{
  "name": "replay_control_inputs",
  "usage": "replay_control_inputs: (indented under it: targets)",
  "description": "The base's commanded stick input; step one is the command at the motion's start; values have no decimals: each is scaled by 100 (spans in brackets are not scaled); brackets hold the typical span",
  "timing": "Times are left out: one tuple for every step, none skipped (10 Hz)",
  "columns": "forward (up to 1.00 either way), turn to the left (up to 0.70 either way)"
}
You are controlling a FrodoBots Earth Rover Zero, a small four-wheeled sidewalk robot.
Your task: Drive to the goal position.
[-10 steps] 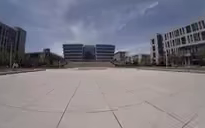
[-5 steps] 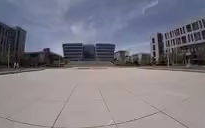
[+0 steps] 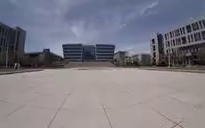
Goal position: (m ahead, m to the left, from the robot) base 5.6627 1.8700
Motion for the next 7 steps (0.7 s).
replay_control_inputs:
  targets:
    - [70, 0]
    - [70, 0]
    - [70, 0]
    - [70, 0]
    - [70, 0]
    - [70, 0]
    - [70, 0]
